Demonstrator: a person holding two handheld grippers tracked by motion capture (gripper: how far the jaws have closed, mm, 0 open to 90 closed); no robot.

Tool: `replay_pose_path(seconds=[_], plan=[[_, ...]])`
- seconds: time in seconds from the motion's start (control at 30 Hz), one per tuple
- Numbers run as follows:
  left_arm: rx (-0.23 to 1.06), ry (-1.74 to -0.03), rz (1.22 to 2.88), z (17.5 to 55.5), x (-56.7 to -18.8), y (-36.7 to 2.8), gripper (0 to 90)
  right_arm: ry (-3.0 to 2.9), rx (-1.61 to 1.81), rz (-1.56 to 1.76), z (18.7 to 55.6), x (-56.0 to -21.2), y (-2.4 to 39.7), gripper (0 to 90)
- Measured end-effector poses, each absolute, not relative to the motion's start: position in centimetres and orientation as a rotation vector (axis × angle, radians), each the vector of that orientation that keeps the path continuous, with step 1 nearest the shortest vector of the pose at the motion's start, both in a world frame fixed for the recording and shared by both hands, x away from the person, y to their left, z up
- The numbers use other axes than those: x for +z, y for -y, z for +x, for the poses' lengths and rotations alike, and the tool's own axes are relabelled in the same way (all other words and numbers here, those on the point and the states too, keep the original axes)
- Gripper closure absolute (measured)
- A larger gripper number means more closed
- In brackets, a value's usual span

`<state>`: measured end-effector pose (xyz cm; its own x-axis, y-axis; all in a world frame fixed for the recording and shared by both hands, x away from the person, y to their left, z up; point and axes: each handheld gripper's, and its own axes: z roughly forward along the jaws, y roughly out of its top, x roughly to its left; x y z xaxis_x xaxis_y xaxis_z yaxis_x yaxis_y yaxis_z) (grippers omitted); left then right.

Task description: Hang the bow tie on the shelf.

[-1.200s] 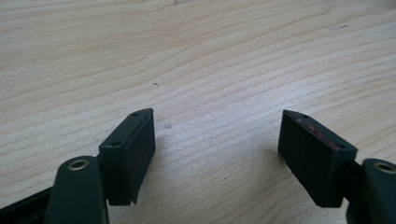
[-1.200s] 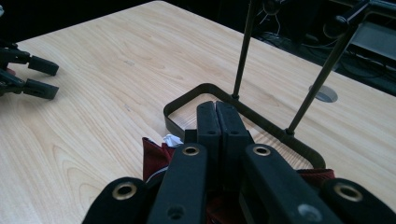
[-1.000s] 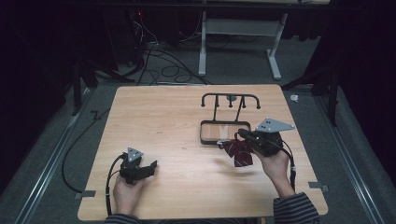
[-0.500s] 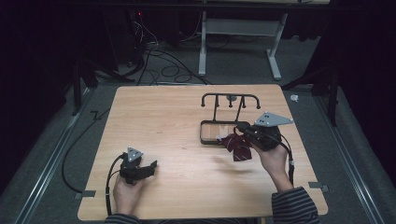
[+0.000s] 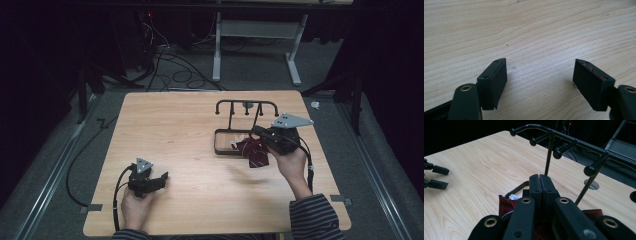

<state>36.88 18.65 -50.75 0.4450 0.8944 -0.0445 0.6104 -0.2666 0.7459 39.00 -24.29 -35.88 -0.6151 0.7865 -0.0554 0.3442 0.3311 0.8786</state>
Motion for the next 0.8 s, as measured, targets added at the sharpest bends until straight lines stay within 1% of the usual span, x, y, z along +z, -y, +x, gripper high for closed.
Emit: replay_pose_path(seconds=[0.8], plan=[[0.503, -1.26, 1.984, 36.9, -50.7, -18.7, 27.9, -2.112, 1.209, 0.944, 40.2, -34.0, 22.8, 90.0]])
